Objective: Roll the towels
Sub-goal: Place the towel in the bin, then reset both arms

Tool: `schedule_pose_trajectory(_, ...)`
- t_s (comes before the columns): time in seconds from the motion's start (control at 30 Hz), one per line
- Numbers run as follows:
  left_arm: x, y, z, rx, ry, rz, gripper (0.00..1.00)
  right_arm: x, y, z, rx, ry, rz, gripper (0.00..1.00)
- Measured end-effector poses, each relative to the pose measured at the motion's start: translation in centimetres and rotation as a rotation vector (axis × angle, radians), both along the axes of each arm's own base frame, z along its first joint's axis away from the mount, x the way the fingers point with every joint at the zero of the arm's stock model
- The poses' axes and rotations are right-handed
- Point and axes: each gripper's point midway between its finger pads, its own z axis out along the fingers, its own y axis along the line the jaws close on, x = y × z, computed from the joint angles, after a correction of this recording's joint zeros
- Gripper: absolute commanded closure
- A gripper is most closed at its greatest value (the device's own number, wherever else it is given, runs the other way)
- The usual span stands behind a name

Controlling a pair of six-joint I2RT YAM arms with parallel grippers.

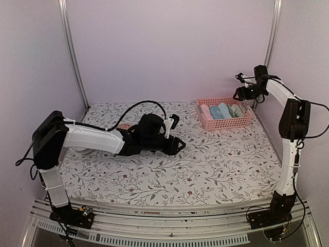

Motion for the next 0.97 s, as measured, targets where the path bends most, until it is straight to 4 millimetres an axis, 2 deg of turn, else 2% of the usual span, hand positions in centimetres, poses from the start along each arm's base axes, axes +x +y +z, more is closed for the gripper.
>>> schedule_pose_trajectory(0.1,1.9,2.3,1.9,0.01,-0.03,0.045,0.5,-2.4,0.6,5.8,0.022,-0.098,0.026,0.22)
schedule_pose_trajectory(0.13,2.7,3.3,2.4,0.018,-0.039,0.065,0.49,-3.4,0.9,7.2,0.03,-0.127,0.036,0.2)
schedule_pose_trajectory(0.2,4.4,5.5,3.3,0.04,-0.052,0.119,0.47,-5.8,1.5,8.7,0.051,-0.161,0.06,0.09)
schedule_pose_trajectory(0.23,5.1,6.4,3.7,0.049,-0.059,0.139,0.45,-7.1,1.7,8.8,0.061,-0.164,0.07,0.0)
schedule_pose_trajectory(0.37,7.4,10.1,5.5,0.105,-0.087,0.225,0.41,-12.2,2.6,7.2,0.092,-0.145,0.108,0.01)
schedule_pose_trajectory(0.47,8.4,12.0,7.3,0.14,-0.119,0.27,0.38,-15.0,3.2,6.7,0.114,-0.136,0.129,0.01)
schedule_pose_trajectory(0.6,8.7,13.4,9.6,0.178,-0.171,0.297,0.32,-17.4,3.6,8.7,0.125,-0.194,0.148,0.01)
schedule_pose_trajectory(0.77,9.3,14.6,13.7,0.218,-0.27,0.335,0.28,-19.2,3.0,14.8,0.107,-0.373,0.109,0.01)
schedule_pose_trajectory(0.87,9.9,15.3,16.8,0.238,-0.34,0.366,0.28,-20.1,2.2,18.3,0.105,-0.476,0.051,0.01)
schedule_pose_trajectory(0.97,10.1,16.1,19.7,0.239,-0.404,0.401,0.27,-21.4,2.0,20.7,0.115,-0.567,0.025,0.01)
